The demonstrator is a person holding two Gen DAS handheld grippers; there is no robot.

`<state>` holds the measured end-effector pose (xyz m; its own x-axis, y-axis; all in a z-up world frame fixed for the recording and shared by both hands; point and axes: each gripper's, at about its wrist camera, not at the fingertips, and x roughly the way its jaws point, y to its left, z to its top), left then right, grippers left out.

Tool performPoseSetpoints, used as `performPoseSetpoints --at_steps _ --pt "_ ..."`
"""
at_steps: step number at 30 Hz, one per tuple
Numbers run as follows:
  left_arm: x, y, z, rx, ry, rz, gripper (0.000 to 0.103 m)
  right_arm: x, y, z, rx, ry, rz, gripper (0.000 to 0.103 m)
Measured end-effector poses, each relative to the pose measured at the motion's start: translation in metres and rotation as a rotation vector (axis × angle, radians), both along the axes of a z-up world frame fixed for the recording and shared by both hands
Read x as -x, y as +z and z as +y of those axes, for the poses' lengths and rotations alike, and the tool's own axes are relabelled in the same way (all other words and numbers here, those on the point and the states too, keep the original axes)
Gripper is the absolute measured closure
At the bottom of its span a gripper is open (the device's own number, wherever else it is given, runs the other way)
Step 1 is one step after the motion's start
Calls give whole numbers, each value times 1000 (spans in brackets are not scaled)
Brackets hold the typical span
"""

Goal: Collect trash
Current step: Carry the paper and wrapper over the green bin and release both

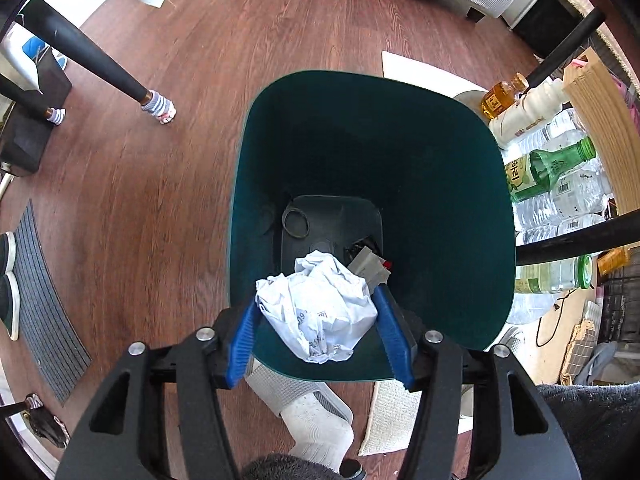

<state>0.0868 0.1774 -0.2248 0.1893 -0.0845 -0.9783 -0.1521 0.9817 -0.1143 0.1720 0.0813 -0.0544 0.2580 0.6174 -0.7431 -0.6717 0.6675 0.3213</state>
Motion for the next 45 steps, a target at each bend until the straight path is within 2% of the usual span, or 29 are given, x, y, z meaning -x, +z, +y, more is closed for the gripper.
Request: performPoseSetpoints --at_steps 5,9,15,20,22,28,37,38,40,41,45 --pt "0 8 4 2 10 -29 37 0 -16 11 57 17 16 93" --pt "2 21 14 18 33 -69 37 4 -26 20 94 34 20 93" --pt "4 47 27 -2 57 -148 37 7 -46 31 152 54 37 93" --pt "6 82 39 -18 96 -256 40 8 -61 38 204 71 53 93" --pt "7 98 46 -13 127 -301 45 9 -69 42 231 84 62 93" --pt "10 144 58 11 170 -445 49 17 -92 50 312 123 89 93" --pt "10 191 62 61 193 -561 49 24 -118 59 392 173 124 91" --pt "9 195 62 56 193 -570 49 25 -122 61 404 183 132 90" --pt "10 204 60 46 191 -589 49 26 -128 61 421 191 145 79" --pt "10 208 59 42 192 -599 49 26 -129 60 425 187 141 69" --pt "12 221 57 53 203 -626 49 27 -124 55 421 176 125 68"
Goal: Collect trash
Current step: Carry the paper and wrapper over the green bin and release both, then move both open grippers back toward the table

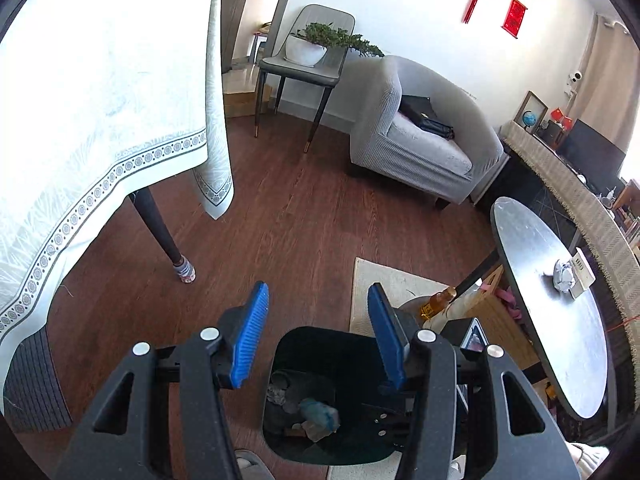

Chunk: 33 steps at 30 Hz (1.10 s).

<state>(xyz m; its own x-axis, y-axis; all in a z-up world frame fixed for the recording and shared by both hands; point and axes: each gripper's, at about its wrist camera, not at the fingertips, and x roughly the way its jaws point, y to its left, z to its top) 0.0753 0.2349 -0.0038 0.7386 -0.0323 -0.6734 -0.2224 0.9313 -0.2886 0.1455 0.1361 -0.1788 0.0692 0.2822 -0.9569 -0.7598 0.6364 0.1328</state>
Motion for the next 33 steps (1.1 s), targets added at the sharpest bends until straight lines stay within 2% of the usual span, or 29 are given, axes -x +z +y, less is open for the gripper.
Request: performPoseSetpoints --at_steps 6,16,24,29,33 --pt "0 16 -7 10 8 -32 49 1 18 -8 -47 5 -37 68" --pt "-3 38 -25 -9 12 -88 49 8 90 -24 -214 5 -150 68" --pt "-16 40 -49 -18 -11 -87 49 7 140 -67 -336 -49 -230 68" --pt "-26 44 -81 -45 -54 -93 48 7 165 -100 -398 -104 -285 68" --pt "-34 44 -109 -63 -99 -98 44 5 178 -133 -428 -169 -332 65"
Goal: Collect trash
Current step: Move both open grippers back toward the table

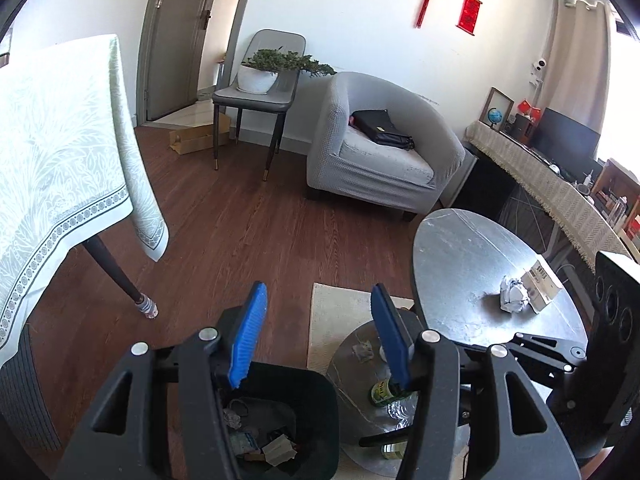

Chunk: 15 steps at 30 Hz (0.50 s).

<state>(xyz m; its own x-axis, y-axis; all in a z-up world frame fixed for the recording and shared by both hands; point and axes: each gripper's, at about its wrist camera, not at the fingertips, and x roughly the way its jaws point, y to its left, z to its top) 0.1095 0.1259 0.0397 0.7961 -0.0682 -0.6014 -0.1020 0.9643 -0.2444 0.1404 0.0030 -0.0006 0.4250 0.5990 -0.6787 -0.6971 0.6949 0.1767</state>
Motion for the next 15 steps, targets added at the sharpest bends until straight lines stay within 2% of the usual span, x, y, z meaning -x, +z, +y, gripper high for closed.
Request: performPoseSetpoints --at_steps 3,9,15 --pt "-8 -2 -23 -6 -27 0 41 -1 5 -24 -35 -43 -7 56" --pt "-23 -3 -70 -27 -93 7 33 -10 2 -81 -46 -157 -28 56" --pt "-35 -10 -112 -84 -156 26 26 -15 5 -139 -55 -285 -55 56"
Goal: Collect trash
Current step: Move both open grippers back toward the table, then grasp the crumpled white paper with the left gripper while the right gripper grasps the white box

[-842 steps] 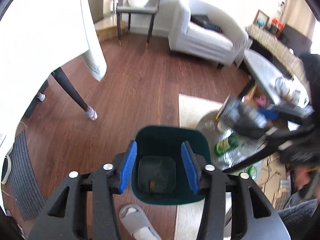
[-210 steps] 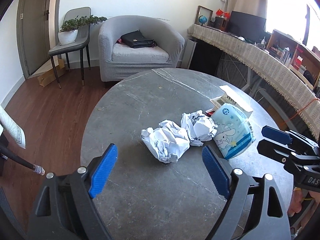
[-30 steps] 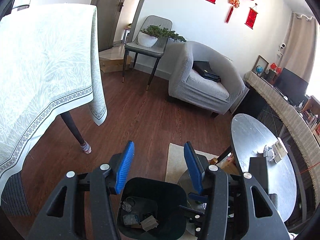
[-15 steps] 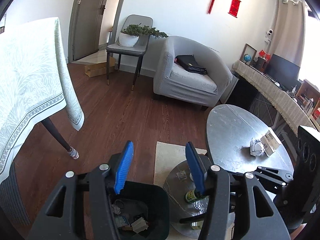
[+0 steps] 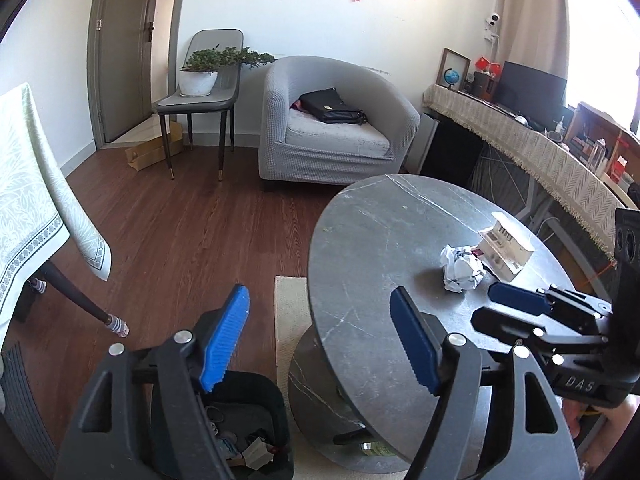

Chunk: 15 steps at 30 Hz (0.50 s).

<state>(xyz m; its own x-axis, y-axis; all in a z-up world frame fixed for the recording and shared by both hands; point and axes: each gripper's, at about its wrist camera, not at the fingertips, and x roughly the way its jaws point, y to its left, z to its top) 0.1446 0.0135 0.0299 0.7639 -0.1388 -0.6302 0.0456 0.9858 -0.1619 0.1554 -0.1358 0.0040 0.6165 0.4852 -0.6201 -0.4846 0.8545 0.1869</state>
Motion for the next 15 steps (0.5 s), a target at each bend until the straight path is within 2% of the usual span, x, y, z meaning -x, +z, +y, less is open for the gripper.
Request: performPoseSetpoints --at_steps 2,6,10,15 --pt "-5 -3 -12 8 -20 11 22 0 -1 -20 8 -49 -12 53" --pt "-17 -9 -35 24 -46 42 18 -1 0 -53 3 -138 -30 40" --pt "-26 -12 -58 19 -80 63 17 -7 -6 -74 9 -193 -23 38" --pt "-41 -13 -82 10 -113 81 17 -17 -12 -89 12 -251 -8 31"
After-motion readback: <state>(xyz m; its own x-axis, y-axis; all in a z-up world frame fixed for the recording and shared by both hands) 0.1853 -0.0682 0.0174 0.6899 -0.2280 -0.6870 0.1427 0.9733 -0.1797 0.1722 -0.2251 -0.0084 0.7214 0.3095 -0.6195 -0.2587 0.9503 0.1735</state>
